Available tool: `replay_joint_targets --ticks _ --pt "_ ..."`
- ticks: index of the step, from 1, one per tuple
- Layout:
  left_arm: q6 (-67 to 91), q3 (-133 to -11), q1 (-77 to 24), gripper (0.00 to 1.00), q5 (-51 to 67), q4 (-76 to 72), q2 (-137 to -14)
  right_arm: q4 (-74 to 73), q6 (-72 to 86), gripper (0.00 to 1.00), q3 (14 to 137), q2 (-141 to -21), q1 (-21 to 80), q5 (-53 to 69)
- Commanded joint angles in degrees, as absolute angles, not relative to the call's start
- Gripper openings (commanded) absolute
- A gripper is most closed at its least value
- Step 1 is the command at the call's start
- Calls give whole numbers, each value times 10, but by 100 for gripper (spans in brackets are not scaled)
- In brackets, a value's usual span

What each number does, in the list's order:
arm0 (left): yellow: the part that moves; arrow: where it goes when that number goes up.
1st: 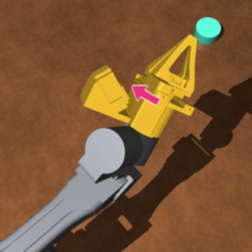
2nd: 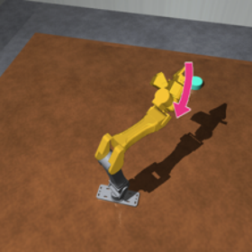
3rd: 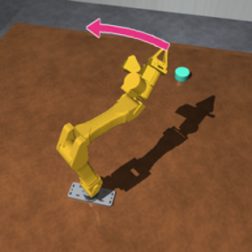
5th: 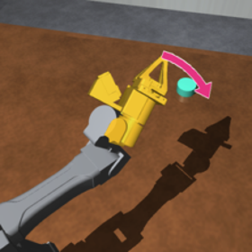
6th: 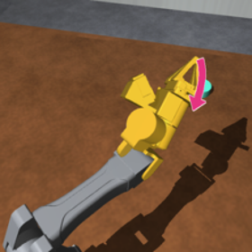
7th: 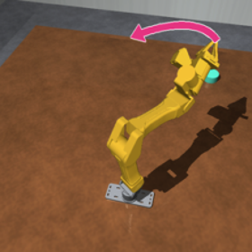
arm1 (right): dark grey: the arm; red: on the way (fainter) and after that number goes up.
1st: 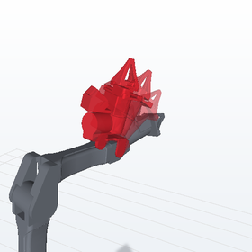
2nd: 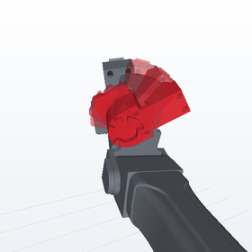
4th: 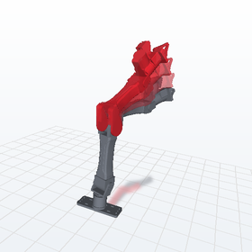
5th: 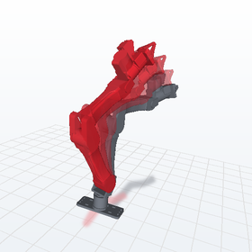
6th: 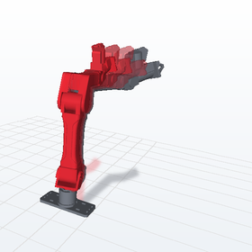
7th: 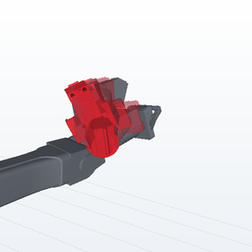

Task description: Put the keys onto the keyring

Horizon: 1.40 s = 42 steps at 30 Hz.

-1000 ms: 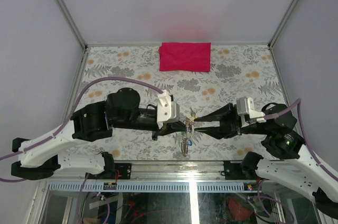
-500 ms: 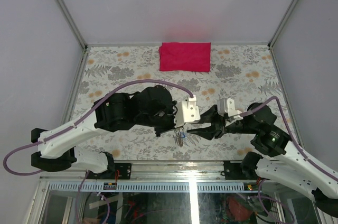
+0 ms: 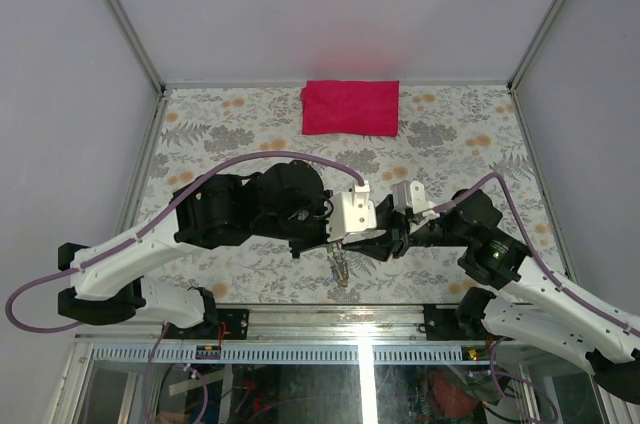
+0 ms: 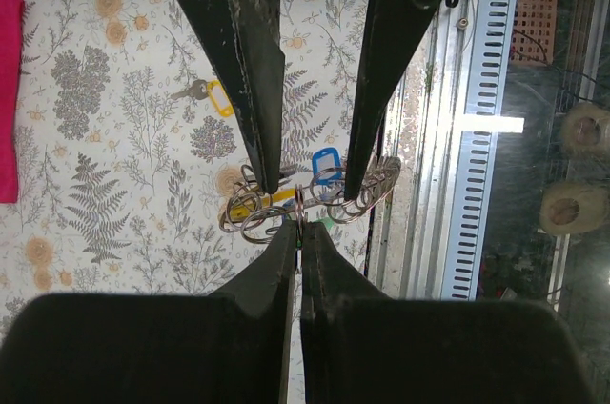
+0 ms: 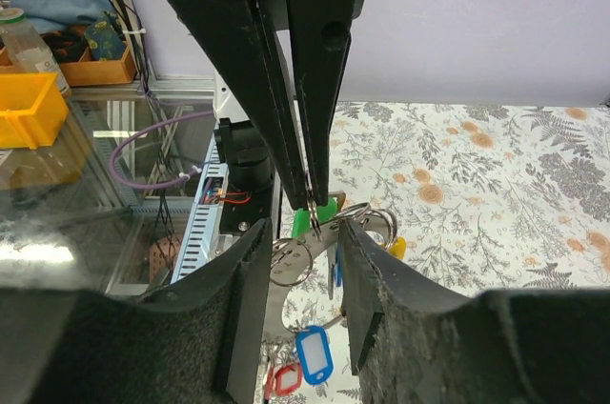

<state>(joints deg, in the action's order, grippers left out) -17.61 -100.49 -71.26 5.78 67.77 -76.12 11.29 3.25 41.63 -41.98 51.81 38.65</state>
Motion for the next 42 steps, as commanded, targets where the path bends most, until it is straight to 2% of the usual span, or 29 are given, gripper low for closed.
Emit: replay_joint_targets --ticks 1,11,17,20,23,24,27,32,34,42 --pt "-187 -1027 -715 0 61 670 -761 162 33 40 425 -424 517 399" --pt "-195 -1029 -719 0 76 671 -764 151 27 38 428 -430 517 402" --pt "-196 -1029 -720 0 79 670 -764 147 26 33 437 -441 517 413" --pt "-196 -1030 -721 0 78 670 -764 142 26 23 442 -446 517 418" --pt "-197 -1029 -721 0 77 670 -763 129 26 3 452 -446 518 420" --pt "-196 -1029 -721 0 75 670 -762 121 26 0 457 -446 517 419" --pt "-195 -1027 -721 3 72 668 -756 95 20 0 473 -441 517 422" --pt "-186 -994 -722 22 88 613 -716 76 16 0 489 -425 517 427" --pt "-183 -980 -721 26 100 589 -697 70 15 0 496 -421 518 429" --pt "-151 -880 -722 29 127 443 -608 67 21 0 517 -409 517 440"
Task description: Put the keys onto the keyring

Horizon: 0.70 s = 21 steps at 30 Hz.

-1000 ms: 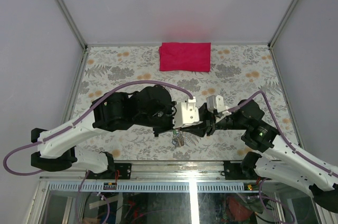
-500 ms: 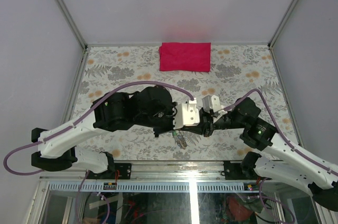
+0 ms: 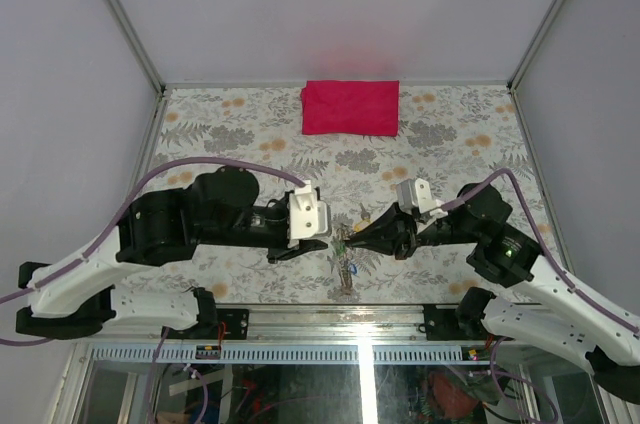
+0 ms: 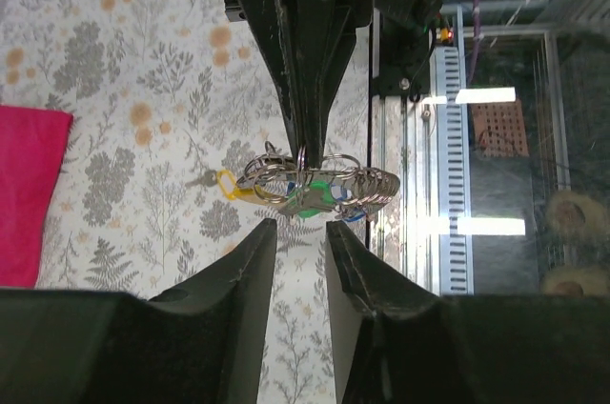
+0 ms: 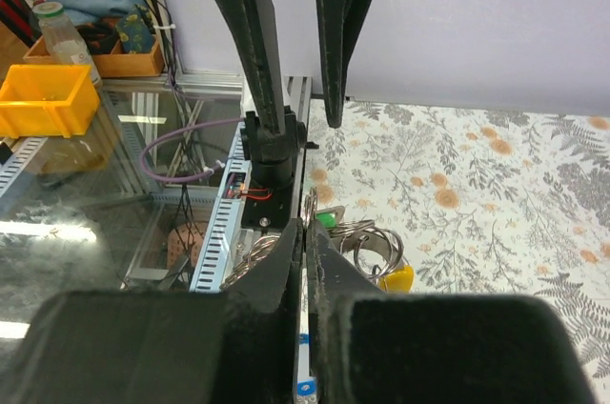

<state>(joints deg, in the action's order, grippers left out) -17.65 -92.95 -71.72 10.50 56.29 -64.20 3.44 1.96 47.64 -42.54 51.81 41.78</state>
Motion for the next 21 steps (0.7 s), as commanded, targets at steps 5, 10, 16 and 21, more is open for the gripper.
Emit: replay_joint_targets --ticks 5,10,16,21 --pt "-124 -816 -721 30 140 350 -566 67 25 0 528 -409 518 450" --pt "-115 -793 -722 30 152 317 -555 73 31 0 529 -409 518 456" --pt "-115 -787 -721 30 165 309 -563 78 34 0 529 -407 517 455" --pt "-116 -784 -721 30 163 313 -566 79 36 0 529 -404 517 456"
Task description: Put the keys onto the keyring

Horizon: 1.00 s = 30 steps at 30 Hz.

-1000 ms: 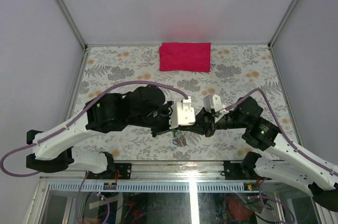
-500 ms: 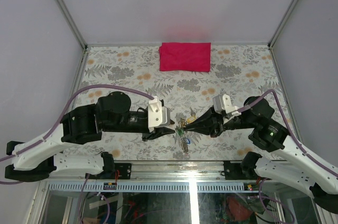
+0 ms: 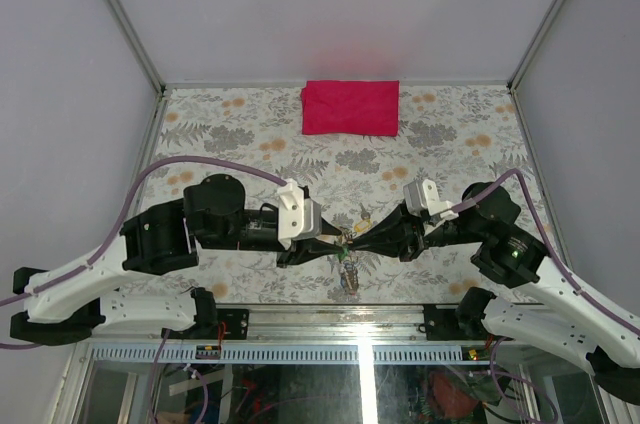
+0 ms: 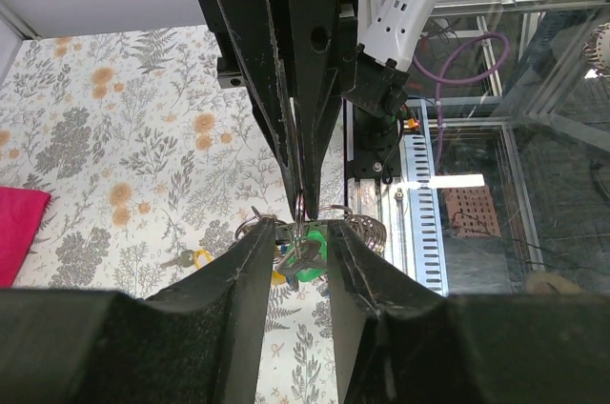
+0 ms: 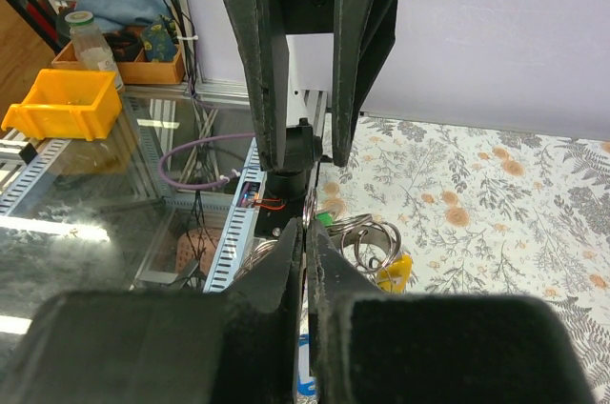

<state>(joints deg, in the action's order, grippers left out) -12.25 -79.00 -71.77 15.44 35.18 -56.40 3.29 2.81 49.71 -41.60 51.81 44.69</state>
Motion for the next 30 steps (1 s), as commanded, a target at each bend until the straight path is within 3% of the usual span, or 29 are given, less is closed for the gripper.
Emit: replay_joint_targets --ticks 1,15,21,28,30 --pt "-116 -785 -721 30 162 315 -566 79 37 0 529 -404 517 455" --pt "-117 -791 -721 29 166 335 -579 103 53 0 528 -394 517 457" --pt "-120 -797 -721 20 165 342 -581 105 55 0 529 -392 518 455" --pt "-121 -799 -722 1 168 343 -581 105 55 0 528 -387 518 452" --pt "-120 -799 -722 0 167 344 -581 105 55 0 529 -384 518 450"
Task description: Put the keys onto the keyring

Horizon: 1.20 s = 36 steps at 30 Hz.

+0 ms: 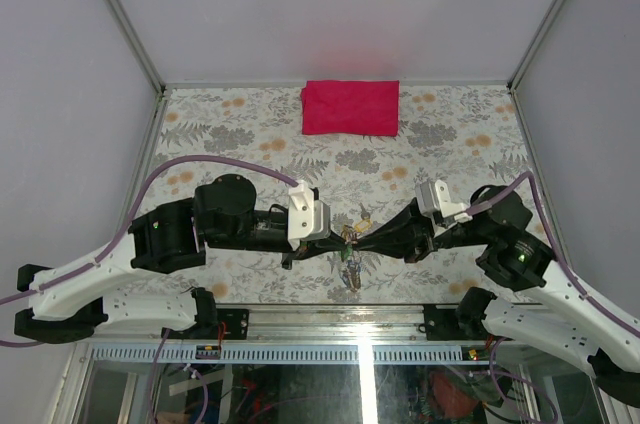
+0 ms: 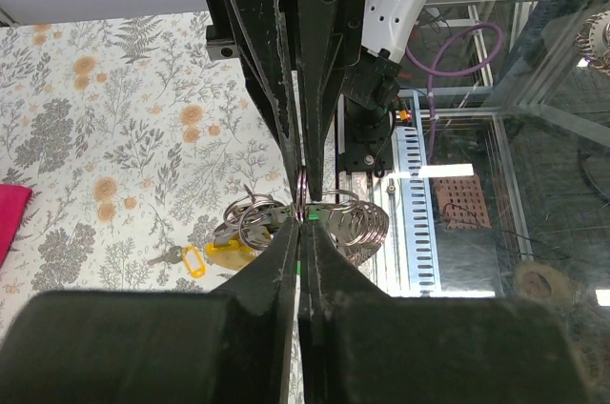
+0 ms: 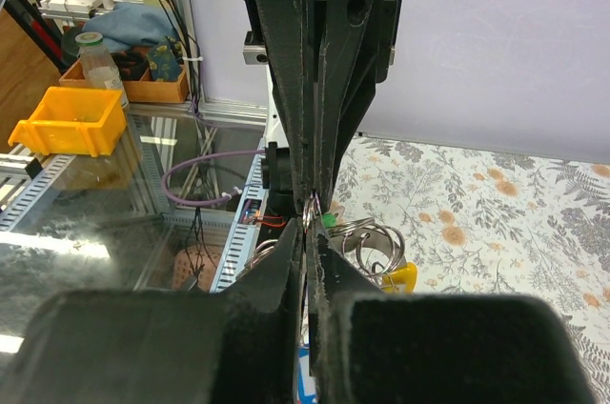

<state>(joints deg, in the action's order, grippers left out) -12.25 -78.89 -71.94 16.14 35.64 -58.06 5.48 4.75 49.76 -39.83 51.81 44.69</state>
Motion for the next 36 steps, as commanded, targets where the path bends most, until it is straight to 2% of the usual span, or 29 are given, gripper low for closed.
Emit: replay_joint_targets --ticks 1,18,36 --pt "-121 -800 -722 0 167 344 -581 105 55 0 529 -383 518 449" --pt "-115 -795 -721 0 161 335 -574 125 70 0 532 -364 518 438" --pt "-109 -785 -722 0 176 318 -581 222 124 0 506 -380 518 450"
